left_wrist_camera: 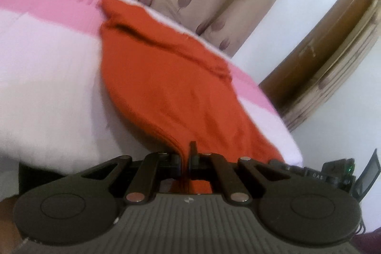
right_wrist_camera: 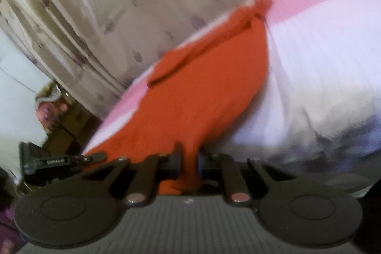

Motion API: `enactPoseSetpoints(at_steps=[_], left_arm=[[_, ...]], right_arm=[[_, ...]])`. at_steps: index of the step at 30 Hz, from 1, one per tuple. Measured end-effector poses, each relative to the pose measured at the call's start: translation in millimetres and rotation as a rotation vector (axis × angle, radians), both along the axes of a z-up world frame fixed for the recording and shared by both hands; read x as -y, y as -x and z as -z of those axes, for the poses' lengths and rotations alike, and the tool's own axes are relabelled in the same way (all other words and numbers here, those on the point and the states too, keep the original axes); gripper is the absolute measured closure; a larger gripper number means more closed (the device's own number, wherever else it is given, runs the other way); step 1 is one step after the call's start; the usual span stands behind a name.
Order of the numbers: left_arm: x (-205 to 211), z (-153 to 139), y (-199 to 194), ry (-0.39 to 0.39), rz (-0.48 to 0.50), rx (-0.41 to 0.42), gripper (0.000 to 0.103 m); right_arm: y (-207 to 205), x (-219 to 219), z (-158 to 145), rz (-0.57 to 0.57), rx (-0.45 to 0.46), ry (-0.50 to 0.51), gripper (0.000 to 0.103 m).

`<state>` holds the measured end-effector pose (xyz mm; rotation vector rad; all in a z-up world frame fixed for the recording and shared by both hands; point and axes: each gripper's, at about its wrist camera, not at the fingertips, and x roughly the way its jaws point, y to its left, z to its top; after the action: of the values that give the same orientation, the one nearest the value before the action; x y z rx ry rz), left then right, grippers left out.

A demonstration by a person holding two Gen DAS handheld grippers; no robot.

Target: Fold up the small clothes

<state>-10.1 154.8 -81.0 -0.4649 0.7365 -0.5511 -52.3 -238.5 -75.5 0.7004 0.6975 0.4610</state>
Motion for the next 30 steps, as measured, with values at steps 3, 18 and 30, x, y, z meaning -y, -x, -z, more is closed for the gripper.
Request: enactPoseSetpoints(at_steps=[3,18,30], left_arm=[[2.6,-12.5,-2.6,0.031,-0.01,0.032,0.099],[-4.3,-50.4,-53.4,0.162,-0.139,0.145,0.099],[4.6,-58.4,-147.4,0.173,-0.248,0.174,0.099]], right_arm=[[-4.6,3.6,-11.1,0.014,0.027,-0.053,0.091],[-79.8,26.0,-61.9,0.077,0.152,-0.237,0.091],[-196.7,37.8,-66.0,0.138,0.167,-0.288,0.091]])
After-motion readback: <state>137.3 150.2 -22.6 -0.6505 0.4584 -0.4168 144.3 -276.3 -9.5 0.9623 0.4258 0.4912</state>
